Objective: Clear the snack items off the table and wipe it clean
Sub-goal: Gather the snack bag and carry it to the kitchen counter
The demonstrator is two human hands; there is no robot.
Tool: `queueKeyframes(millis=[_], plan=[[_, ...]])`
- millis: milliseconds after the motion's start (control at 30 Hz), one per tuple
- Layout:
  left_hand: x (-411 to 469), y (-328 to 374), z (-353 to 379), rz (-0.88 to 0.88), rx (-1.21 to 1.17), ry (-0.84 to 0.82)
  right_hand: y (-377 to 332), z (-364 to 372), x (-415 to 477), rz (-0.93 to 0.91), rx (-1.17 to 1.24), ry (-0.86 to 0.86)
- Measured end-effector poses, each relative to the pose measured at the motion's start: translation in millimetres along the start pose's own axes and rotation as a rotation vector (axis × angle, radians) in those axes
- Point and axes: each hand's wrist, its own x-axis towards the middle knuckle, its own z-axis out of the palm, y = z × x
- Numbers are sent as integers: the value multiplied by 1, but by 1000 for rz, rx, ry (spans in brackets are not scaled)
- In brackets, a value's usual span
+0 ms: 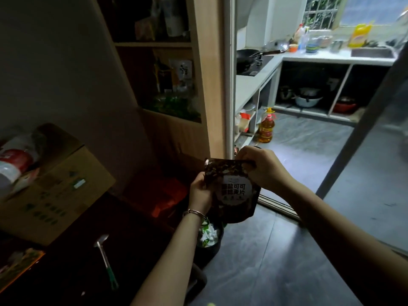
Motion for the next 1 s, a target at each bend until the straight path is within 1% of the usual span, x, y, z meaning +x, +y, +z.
queueKeyframes(millis=[133,300,400,500,700,867,1000], plan=[[18,5,30,-50,-119,-24,31,-10,10,74,47,35],[56,-8,57,-38,-97,-21,70,-19,24,175,160,88],[91,-15,75,-71,-119,-16,102,-19,44,247,237,183],[131,-10,98,-86,-190,-54,129,-26,69,328,300,264],[209,14,151,-18,-250,-130,188,-38,118,451,408,217],[256,27,186,-13,-317,-169,222,-48,144,490,452,180],[288,21,207,0,-283,-187,250,-51,162,527,481,175]])
